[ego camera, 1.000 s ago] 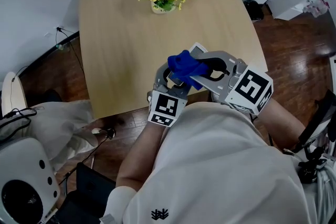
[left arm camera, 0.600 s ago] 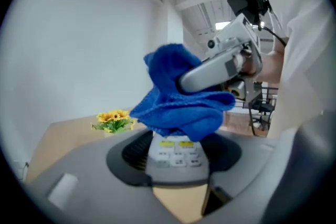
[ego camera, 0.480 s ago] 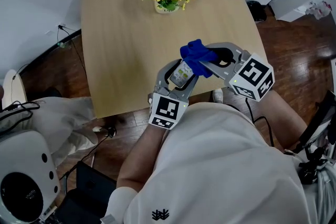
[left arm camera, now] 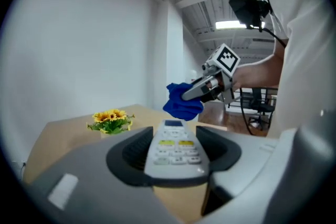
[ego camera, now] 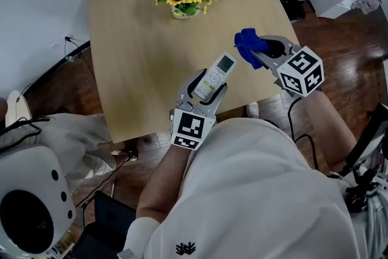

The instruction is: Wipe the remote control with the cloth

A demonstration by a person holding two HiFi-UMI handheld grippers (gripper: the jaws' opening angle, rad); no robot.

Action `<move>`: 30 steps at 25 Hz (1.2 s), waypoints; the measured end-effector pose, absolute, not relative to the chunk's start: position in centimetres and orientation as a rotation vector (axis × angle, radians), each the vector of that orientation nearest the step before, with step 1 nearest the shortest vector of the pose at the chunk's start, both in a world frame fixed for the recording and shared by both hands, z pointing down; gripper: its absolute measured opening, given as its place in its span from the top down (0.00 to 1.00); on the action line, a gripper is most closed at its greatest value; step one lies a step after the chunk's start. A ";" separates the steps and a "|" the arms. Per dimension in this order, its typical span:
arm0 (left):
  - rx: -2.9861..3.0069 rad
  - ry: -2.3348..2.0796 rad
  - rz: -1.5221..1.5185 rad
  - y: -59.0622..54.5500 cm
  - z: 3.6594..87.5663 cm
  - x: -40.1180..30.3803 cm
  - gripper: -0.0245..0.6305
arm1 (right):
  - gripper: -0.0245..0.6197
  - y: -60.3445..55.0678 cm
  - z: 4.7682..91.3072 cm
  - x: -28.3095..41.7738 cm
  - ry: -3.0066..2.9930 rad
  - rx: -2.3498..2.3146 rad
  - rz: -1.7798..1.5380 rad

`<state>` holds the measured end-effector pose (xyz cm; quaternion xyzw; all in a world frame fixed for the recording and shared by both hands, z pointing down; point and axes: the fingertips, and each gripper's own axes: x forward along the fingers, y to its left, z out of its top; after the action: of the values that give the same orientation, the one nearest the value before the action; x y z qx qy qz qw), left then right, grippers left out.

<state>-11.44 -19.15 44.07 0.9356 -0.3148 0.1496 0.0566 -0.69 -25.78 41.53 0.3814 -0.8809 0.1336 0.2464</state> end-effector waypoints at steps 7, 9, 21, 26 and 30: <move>2.732 -0.994 0.526 -22.4 48.5 -10.6 0.55 | 0.82 -24.9 43.7 2.5 -2.363 1.075 0.444; 2.685 -1.024 0.561 -23.4 50.2 -10.4 0.55 | 0.82 -24.4 44.3 3.6 -2.351 1.081 0.473; 2.313 -1.291 0.630 -28.0 58.2 -10.9 0.55 | 0.82 -21.6 46.6 9.7 -2.301 1.087 0.577; 2.198 -1.363 0.689 -27.9 61.1 -10.8 0.55 | 0.82 -21.1 47.4 11.1 -2.305 1.050 0.592; 2.118 -1.368 0.715 -27.2 62.8 -10.0 0.55 | 0.82 -21.1 47.5 12.4 -2.312 1.040 0.599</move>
<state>-9.99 -27.23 62.84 0.7809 -0.5042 0.2638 0.2575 12.37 -21.13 47.46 0.3850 -0.8557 0.2216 0.2653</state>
